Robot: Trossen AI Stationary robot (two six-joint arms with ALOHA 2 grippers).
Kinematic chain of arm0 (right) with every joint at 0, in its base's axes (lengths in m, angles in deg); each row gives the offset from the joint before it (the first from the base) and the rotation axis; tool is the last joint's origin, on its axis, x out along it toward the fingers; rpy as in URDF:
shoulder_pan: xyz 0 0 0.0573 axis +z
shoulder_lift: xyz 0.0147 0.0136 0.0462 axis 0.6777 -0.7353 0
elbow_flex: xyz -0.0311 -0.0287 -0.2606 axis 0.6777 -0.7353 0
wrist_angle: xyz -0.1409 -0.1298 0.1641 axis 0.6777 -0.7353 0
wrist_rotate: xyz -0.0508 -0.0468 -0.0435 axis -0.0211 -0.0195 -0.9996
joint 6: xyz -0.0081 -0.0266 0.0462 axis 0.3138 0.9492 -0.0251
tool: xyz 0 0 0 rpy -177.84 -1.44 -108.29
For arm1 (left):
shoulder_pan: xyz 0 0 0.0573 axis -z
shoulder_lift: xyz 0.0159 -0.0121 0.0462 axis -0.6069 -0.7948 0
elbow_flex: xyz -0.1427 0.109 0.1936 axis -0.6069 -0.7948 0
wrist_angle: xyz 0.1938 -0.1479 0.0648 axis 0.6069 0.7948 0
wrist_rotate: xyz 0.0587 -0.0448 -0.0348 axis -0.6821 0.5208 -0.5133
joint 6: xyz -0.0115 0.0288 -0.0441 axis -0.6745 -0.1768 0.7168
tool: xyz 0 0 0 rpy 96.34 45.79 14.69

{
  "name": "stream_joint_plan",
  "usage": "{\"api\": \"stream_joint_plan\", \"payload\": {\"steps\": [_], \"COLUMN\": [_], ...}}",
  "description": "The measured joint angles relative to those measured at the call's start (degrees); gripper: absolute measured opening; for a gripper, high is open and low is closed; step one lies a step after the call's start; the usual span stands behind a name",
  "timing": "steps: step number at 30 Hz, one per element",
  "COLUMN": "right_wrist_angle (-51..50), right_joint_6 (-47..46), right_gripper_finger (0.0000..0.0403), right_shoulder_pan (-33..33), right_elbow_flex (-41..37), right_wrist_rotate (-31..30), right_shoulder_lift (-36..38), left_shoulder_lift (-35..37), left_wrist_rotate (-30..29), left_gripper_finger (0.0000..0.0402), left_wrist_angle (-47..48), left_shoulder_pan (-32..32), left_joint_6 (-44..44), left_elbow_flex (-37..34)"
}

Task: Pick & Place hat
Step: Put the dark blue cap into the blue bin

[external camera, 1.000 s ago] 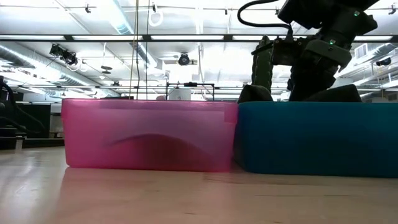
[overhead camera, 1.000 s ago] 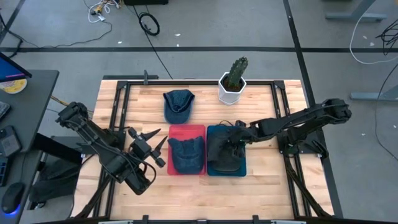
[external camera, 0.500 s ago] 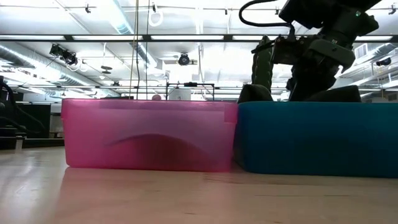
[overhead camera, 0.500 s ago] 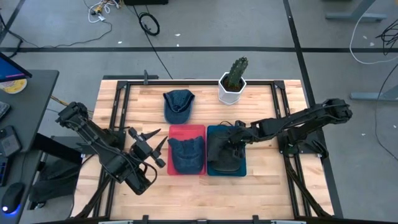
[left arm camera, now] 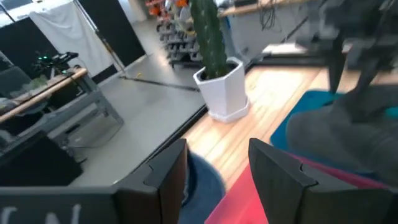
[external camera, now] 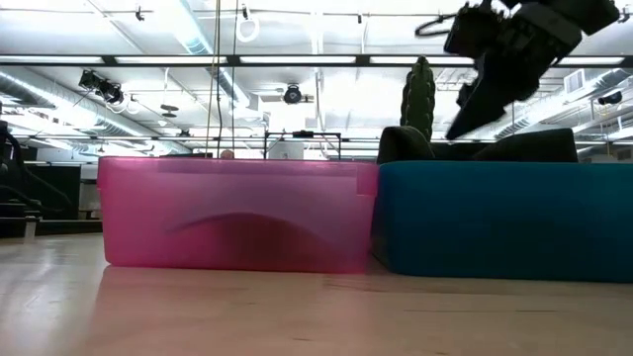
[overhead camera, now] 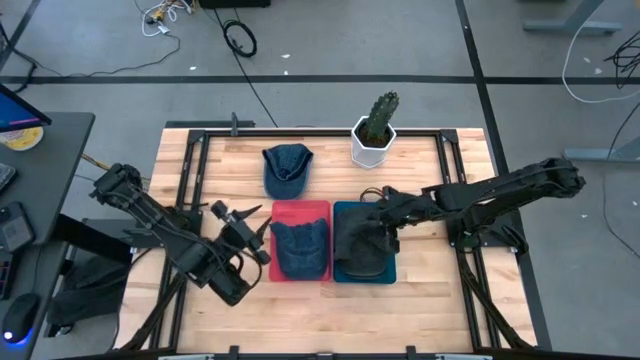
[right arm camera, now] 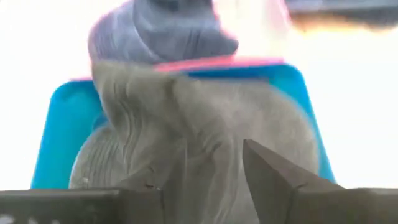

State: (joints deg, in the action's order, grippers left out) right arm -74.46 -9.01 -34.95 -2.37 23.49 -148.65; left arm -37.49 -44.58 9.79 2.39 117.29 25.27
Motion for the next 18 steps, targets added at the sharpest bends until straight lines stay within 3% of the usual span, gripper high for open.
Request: {"api": "stream_joint_plan", "payload": {"steps": [7,11,18], "right_wrist_angle": [5.38,6.28,6.23], "right_joint_6": [8.17,9.69,12.49], "right_gripper_finger": [0.0184,0.0184,0.0173], "right_shoulder_pan": [-3.07,-3.8,-5.38], "right_elbow_flex": [0.08,0.09,0.11], "right_wrist_rotate": [-1.06,-1.04,-1.09], "right_shoulder_lift": [5.0,5.94,5.94], "left_shoulder_lift": [0.66,-0.29,0.37], "left_wrist_rotate": [12.7,16.91,27.0], "left_gripper_finger": [0.0177,0.0177,0.0177], "left_wrist_angle": [0.04,0.04,-0.91], "left_shoulder_pan": [-10.11,-16.15,-29.82], "left_joint_6": [-4.74,-6.19,-22.14], "left_elbow_flex": [0.02,0.0,-0.04]}}
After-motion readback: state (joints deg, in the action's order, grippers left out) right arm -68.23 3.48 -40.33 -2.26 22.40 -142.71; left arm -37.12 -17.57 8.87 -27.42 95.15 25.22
